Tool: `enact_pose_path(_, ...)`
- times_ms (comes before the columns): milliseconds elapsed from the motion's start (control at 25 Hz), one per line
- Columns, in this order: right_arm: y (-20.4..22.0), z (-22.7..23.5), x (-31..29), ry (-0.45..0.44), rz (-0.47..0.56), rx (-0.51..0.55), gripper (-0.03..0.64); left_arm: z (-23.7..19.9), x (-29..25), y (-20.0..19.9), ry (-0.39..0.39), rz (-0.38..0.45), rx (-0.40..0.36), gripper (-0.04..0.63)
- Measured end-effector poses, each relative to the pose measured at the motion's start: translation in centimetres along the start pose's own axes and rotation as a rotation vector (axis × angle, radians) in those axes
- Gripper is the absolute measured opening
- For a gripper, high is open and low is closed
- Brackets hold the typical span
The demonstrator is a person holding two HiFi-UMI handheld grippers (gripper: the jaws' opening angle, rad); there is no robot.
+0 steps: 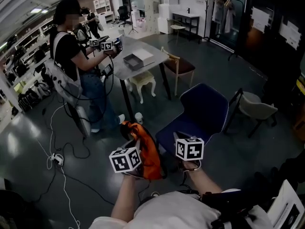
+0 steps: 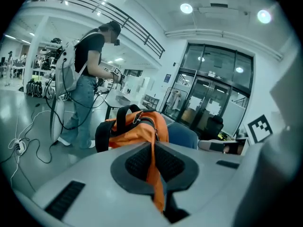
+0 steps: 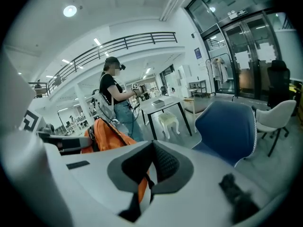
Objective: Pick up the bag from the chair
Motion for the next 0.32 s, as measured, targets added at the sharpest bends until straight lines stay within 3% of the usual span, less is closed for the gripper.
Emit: enact_pose_path(320, 0.27, 0.48, -0.15, 0.011, -0.006, 0.0, 0.031, 0.18, -0.66, 0.39, 0.005, -0.016, 0.0, 0.021)
Point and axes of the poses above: the fingertips, and each gripper's own axes: x backward along the fingers, z to its right, y out of its underside, the point moved 7 cm from there along x, backward along the fingers, and after that the axes turned 10 degrees about -z, right-handed, at the moved point
